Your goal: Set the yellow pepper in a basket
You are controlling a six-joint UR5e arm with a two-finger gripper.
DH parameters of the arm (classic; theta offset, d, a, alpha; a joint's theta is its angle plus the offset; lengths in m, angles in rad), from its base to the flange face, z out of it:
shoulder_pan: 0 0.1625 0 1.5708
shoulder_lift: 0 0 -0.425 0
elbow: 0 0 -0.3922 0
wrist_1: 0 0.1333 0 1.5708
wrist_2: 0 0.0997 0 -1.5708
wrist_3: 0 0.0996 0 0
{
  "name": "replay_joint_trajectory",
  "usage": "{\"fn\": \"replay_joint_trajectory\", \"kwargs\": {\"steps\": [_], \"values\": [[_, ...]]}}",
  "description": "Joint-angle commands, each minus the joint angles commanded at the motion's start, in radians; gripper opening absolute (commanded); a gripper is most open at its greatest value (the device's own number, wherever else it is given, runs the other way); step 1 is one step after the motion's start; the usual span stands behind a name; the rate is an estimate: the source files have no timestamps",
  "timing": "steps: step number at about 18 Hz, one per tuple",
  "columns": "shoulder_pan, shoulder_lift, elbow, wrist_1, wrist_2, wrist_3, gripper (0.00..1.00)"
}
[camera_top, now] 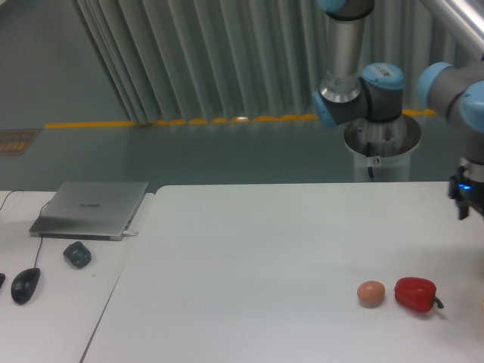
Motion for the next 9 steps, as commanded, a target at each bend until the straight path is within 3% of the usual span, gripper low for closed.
{"fn": "replay_joint_trajectory", "kwargs": {"steps": [9], "values": [[-0.055,-0.002,0.002,0.006,-0.045,-0.101,1.00]]}}
